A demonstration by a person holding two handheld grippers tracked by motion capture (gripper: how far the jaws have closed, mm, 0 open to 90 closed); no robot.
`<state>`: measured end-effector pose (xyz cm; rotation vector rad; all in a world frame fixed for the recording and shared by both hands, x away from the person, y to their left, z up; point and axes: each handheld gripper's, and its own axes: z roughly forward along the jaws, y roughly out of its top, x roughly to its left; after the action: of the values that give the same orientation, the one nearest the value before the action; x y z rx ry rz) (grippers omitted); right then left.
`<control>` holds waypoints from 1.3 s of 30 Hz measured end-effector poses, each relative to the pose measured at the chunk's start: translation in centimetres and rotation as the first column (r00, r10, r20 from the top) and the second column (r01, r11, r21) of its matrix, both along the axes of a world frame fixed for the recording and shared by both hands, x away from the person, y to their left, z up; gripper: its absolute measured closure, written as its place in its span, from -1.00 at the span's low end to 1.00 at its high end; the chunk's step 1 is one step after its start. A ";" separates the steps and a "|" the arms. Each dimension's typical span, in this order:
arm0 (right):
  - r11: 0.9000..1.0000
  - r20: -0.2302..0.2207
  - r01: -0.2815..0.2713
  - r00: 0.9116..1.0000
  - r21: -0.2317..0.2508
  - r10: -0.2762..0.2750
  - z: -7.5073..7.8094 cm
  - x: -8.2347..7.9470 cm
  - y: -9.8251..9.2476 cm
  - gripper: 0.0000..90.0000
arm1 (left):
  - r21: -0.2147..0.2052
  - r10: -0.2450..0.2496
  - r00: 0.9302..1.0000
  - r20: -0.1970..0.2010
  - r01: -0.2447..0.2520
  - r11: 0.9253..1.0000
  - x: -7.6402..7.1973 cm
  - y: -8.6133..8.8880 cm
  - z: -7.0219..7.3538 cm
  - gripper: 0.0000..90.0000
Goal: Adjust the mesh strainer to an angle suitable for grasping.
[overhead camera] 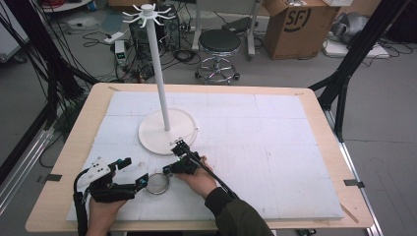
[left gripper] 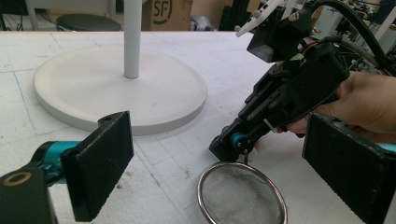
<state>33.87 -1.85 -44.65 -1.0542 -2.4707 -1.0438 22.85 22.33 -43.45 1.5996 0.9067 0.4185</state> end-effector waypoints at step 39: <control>0.945 0.196 0.195 0.948 0.263 -0.250 2.8 -1.8 -16.4 -0.60 | 0.042 -0.013 1.000 -0.020 0.014 0.999 0.5 -0.8 -0.1 -0.80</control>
<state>32.10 -18.23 -41.87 -1.2156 -2.3470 -1.5722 23.36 21.55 -43.58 1.6501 0.9064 0.4157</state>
